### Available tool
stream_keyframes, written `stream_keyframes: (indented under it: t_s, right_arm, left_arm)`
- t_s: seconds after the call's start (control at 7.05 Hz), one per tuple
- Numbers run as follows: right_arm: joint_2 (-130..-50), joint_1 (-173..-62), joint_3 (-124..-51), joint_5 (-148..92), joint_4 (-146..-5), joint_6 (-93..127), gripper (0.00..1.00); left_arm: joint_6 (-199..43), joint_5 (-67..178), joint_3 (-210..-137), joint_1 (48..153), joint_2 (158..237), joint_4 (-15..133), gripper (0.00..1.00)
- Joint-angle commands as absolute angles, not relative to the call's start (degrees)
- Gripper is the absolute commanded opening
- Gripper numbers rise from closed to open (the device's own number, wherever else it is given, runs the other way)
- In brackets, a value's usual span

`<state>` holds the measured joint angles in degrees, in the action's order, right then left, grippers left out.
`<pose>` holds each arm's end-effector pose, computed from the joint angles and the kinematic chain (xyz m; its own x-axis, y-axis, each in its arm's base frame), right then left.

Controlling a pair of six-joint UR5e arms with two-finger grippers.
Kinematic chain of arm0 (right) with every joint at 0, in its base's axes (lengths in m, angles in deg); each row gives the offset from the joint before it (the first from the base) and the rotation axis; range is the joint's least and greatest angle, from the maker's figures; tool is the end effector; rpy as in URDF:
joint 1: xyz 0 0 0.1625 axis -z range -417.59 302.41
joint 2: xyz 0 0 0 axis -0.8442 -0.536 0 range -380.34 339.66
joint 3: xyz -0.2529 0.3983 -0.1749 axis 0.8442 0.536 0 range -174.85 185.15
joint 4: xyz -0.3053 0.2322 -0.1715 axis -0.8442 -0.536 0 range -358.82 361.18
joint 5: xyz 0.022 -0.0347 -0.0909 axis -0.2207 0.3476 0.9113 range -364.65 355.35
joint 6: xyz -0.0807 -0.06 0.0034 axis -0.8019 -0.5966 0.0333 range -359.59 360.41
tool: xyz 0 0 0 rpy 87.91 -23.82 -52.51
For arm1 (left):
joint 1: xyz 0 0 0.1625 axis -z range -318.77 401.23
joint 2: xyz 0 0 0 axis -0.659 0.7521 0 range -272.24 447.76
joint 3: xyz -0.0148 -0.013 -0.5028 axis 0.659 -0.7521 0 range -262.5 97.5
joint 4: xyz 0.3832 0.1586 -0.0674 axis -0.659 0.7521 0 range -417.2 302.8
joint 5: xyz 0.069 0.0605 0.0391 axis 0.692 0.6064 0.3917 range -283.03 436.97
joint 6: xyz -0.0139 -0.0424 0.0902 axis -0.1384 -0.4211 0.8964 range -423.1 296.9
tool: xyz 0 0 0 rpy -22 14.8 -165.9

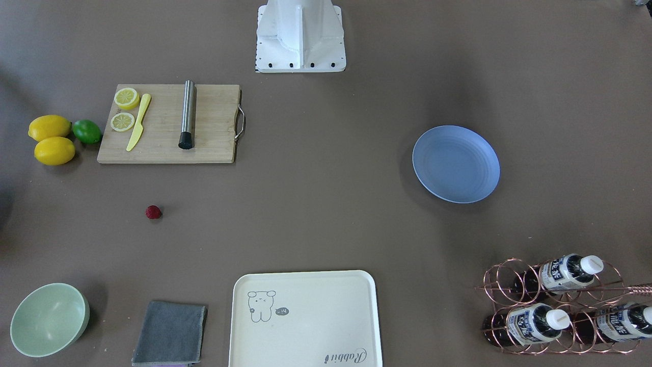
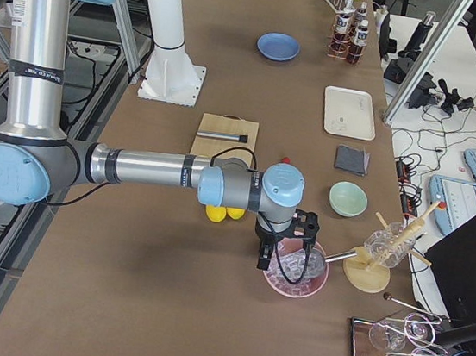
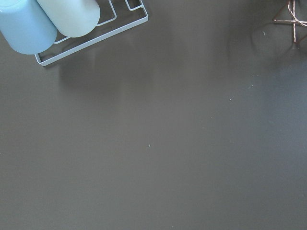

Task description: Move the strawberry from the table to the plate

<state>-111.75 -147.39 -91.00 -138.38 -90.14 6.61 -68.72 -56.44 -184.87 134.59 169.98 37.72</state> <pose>0.0621 -0.4888 0.6992 0.7185 0.0643 0.6925 -0.0746 0.9971 -0.0152 -0.0898 -0.4351 0.6849 0.7227 -0.0261 -0.6907 0.1293 0.9867 0.0981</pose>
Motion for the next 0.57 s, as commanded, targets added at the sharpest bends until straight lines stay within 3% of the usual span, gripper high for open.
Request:
stream_keyframes:
  t_s: [0.0, 0.43]
  right_arm:
    - [-111.49, -147.15, -90.83, -138.68, -90.14, 6.65, 1.0]
    - [-111.66, -147.15, -90.74, -138.68, -90.14, 6.39, 1.0]
  left_arm:
    - [-68.72, -56.45, -184.98, 134.57, 170.2, 37.72, 0.98]
    - [-68.72, -56.53, -185.07, 134.65, 170.03, 37.81, 0.98]
